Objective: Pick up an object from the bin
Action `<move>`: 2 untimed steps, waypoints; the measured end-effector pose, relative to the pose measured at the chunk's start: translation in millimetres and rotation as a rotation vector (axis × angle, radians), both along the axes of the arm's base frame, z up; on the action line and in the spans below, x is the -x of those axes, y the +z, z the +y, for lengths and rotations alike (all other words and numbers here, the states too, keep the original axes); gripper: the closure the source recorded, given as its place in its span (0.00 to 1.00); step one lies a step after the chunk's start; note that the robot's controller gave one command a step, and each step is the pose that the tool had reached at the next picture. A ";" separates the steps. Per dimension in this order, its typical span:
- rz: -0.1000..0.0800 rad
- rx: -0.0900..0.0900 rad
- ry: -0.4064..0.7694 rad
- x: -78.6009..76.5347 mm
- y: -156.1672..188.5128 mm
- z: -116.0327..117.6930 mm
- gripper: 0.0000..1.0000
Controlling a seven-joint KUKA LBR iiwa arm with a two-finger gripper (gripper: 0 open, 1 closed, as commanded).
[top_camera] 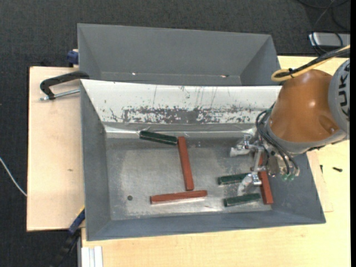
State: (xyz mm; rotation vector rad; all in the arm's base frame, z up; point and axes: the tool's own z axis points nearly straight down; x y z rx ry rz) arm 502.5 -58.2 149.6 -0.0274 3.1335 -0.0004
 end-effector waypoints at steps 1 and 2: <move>0.030 -0.001 0.071 6.4 -64.2 -12.9 1.00; 0.029 -0.001 0.071 6.1 -64.1 -12.8 1.00</move>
Offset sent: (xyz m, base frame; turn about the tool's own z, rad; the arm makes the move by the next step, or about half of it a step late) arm 0.0000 0.0000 0.0000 0.0000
